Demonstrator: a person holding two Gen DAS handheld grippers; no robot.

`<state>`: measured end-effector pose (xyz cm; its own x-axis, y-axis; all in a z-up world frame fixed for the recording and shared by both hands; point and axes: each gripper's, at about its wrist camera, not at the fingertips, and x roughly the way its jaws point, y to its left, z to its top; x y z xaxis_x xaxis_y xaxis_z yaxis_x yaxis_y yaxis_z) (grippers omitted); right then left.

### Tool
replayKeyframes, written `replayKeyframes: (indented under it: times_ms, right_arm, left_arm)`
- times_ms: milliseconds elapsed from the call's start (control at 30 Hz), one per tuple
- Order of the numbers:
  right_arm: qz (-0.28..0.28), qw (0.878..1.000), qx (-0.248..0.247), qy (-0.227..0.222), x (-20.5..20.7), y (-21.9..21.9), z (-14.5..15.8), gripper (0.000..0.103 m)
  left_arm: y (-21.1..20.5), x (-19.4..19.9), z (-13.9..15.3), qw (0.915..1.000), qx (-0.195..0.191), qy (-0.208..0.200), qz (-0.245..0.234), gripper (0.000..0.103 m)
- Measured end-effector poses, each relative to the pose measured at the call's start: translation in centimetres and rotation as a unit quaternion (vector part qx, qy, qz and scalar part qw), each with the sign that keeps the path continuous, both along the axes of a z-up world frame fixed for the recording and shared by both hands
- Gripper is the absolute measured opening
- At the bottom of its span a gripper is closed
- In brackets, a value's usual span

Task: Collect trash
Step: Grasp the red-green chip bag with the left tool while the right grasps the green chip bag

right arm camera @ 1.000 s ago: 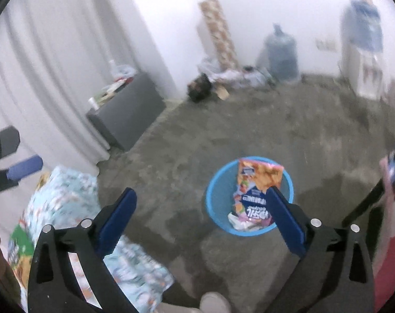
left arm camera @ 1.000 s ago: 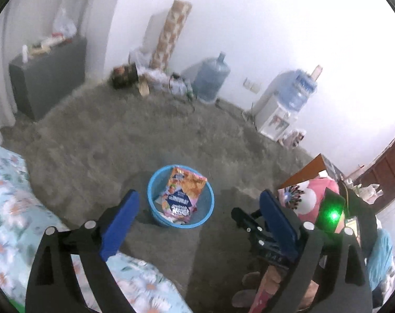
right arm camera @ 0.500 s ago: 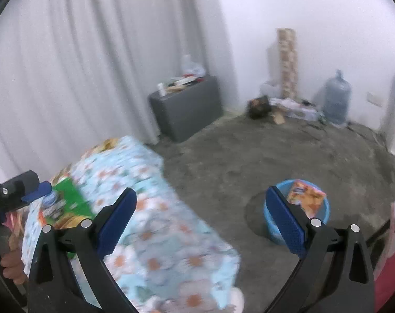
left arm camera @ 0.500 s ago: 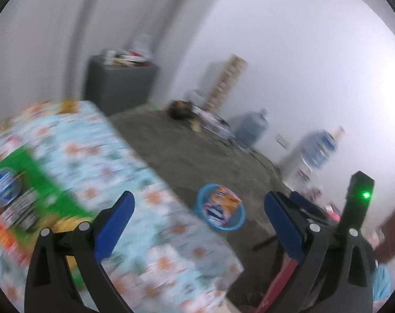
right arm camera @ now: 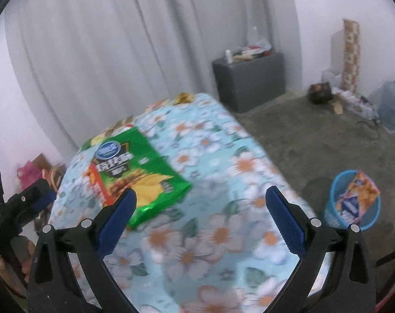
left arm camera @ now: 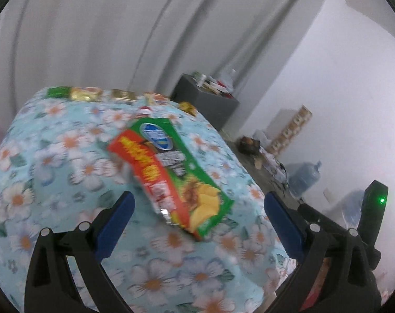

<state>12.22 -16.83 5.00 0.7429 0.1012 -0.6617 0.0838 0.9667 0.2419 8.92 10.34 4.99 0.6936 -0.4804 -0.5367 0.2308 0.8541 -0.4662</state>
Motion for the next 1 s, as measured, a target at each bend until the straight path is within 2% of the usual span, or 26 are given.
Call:
replayKeyframes:
  times_ms: [167,367,633,800,1000]
  right_arm:
    - [0.021,1.0,-0.006,0.004,0.3,1.9,-0.4,0.095]
    - [0.015,1.0,-0.011,-0.003,0.2,0.8,-0.9,0.095]
    - [0.031,0.999,0.032,0.004,1.0,-0.6,-1.4,0.095]
    - [0.06,0.996,0.068,0.014,1.8,-0.4,-2.1,0.094]
    - [0.102,0.981,0.158,0.055,4.6,-0.3,-4.1,0.083]
  left_arm:
    - [2.3,-0.4,-0.3,0.9995,0.006,-0.009,0.03,0.097]
    - [2.8,-0.4,-0.9,0.9988,0.02,-0.016,0.041,0.097]
    - [2.5,0.0,-2.5,0.9985,0.037,-0.014,0.037,0.097]
    - [2.5,1.2,-3.8,0.999,0.025,0.003,0.036,0.097]
    - [2.0,2.3,-5.5,0.9994,0.017,0.016,0.027,0.097]
